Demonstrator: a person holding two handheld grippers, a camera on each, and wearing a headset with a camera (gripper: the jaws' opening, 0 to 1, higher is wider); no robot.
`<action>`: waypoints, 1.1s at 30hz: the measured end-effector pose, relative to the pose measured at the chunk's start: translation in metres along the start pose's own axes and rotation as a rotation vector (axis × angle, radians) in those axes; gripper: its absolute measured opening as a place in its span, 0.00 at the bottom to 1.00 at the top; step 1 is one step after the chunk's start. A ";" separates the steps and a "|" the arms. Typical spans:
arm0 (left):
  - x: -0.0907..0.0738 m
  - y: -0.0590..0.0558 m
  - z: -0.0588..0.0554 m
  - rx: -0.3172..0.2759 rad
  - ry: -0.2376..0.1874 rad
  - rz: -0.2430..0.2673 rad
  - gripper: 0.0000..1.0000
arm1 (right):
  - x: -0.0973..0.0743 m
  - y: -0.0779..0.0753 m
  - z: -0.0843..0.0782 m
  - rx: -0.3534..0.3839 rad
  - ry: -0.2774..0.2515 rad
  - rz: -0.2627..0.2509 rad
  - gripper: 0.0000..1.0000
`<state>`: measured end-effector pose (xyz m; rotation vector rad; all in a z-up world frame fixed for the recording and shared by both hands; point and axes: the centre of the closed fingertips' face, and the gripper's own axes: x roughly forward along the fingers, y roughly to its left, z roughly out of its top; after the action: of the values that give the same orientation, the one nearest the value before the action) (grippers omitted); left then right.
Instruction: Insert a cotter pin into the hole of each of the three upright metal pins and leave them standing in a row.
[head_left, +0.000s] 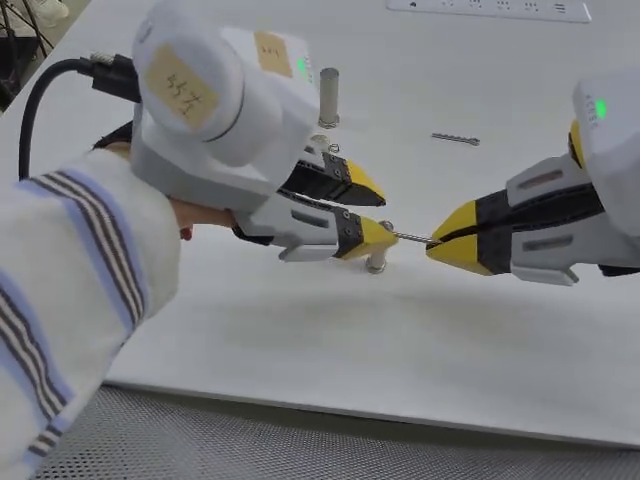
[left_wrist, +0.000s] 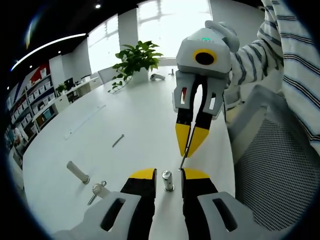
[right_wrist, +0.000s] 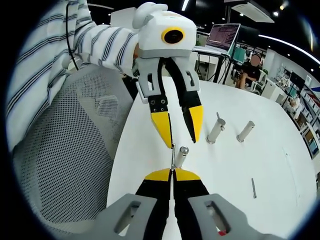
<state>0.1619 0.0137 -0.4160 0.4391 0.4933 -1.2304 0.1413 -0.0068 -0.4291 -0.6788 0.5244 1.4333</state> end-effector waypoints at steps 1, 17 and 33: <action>0.001 0.001 -0.002 0.001 0.008 -0.002 0.16 | 0.001 -0.001 -0.001 0.004 0.002 -0.002 0.00; 0.012 0.002 -0.016 0.019 0.068 -0.042 0.13 | 0.006 -0.017 -0.025 0.050 0.016 -0.029 0.00; 0.016 0.001 -0.015 0.043 0.086 -0.043 0.06 | 0.013 -0.018 -0.023 0.054 0.012 -0.024 0.00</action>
<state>0.1651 0.0102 -0.4377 0.5219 0.5525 -1.2693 0.1624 -0.0141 -0.4524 -0.6484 0.5611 1.3888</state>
